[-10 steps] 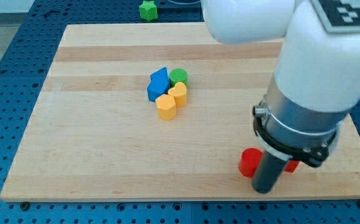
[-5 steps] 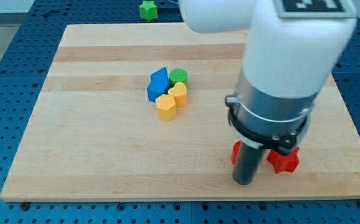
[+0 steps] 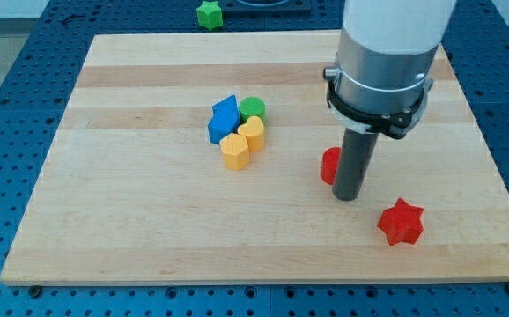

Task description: Move the red circle towards center

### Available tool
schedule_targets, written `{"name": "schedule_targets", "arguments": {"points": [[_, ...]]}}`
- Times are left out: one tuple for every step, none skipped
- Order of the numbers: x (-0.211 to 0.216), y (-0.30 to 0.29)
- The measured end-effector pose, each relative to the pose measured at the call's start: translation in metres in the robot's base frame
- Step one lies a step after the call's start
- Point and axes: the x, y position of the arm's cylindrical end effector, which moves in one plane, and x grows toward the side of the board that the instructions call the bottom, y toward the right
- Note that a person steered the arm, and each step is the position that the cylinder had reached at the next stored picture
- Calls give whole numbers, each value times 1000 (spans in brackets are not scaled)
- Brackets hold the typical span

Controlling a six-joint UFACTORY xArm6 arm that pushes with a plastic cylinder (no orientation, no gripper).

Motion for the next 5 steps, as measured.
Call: {"name": "schedule_targets", "arguments": {"points": [[0, -18], [0, -33], [1, -5], [-16, 38], [-17, 4]]}}
